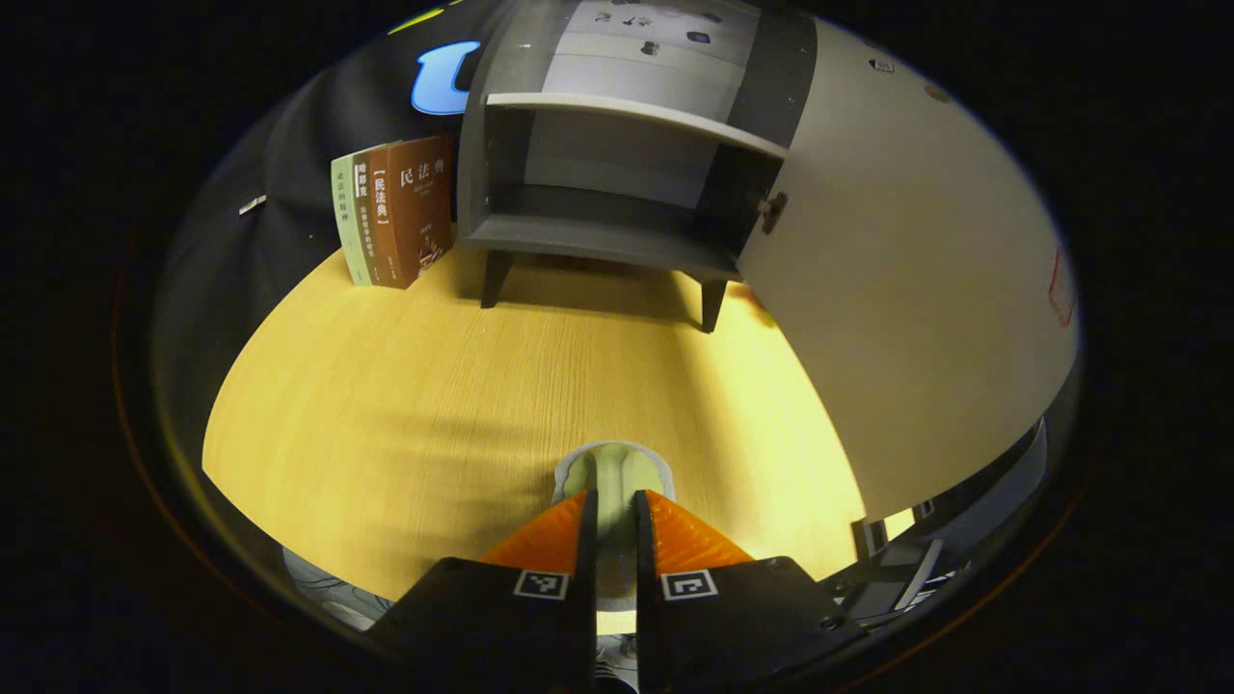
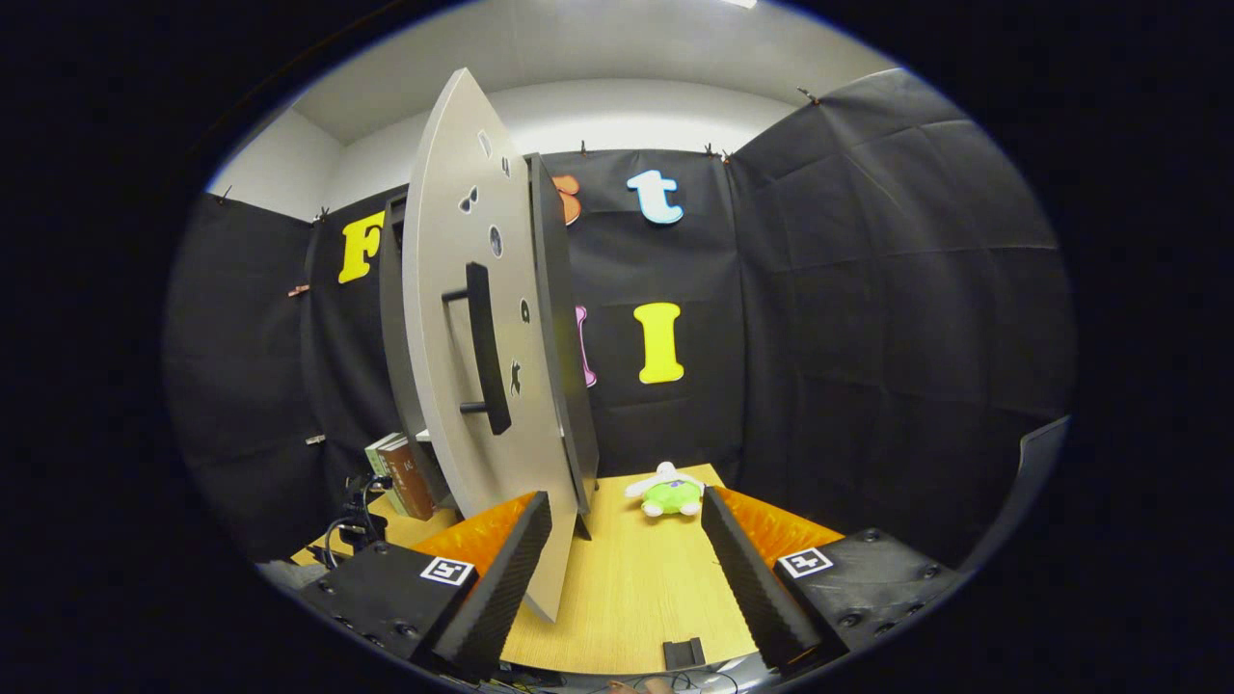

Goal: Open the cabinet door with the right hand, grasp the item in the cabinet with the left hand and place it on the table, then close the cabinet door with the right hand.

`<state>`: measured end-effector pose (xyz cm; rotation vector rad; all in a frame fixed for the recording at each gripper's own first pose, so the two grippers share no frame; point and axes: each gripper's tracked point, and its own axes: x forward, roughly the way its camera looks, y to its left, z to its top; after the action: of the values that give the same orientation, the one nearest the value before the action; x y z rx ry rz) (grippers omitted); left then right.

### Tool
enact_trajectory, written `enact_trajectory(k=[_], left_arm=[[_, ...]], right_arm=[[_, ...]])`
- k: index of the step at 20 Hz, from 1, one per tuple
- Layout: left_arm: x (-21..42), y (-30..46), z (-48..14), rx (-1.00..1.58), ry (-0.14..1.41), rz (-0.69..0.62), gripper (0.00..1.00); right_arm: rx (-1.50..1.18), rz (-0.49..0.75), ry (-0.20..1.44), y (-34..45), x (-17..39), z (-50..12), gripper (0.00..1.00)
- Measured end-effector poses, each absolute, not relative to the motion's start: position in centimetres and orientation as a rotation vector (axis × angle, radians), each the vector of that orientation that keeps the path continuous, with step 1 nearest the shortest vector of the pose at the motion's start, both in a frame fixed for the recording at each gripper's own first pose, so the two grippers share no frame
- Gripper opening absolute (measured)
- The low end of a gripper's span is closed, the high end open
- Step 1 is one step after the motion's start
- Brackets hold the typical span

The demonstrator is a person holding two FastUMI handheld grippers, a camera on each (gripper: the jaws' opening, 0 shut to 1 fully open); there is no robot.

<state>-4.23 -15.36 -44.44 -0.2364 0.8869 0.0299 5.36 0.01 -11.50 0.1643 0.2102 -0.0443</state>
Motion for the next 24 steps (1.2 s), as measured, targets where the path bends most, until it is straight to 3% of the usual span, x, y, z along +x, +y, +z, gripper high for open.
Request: enact_trajectory(k=[9,12,13,14,16,19,24], left_arm=[[-5.2,-16.2,-48.8,-0.252,0.927,0.073,0.26],[-4.7,-15.7,-47.9,-0.21,0.907,0.055,0.49],[-4.8,-16.1,-47.3,-0.218,0.904,0.049,0.51],[-4.8,-16.2,-46.3,-0.224,0.893,0.042,0.48],[-4.3,-16.3,-42.8,-0.236,0.827,0.013,0.59],[-2.9,-16.8,-33.5,-0.224,0.605,-0.094,0.6],[-2.7,-15.1,-15.5,-0.12,0.231,-0.109,0.76]], right_arm=[[0.209,0.033,0.291,0.4,7.0,-14.3,0.98],[0.224,0.052,0.304,0.9,7.1,-14.4,0.98],[0.222,0.057,0.3,1.1,7.2,-14.2,0.98],[0.216,0.065,0.295,1.3,7.3,-14.0,0.98],[0.208,0.09,0.284,1.9,7.6,-13.3,0.98],[0.223,0.141,0.251,3.0,8.6,-11.6,0.98],[0.238,0.231,0.186,5.0,10.6,-9.1,0.98]])
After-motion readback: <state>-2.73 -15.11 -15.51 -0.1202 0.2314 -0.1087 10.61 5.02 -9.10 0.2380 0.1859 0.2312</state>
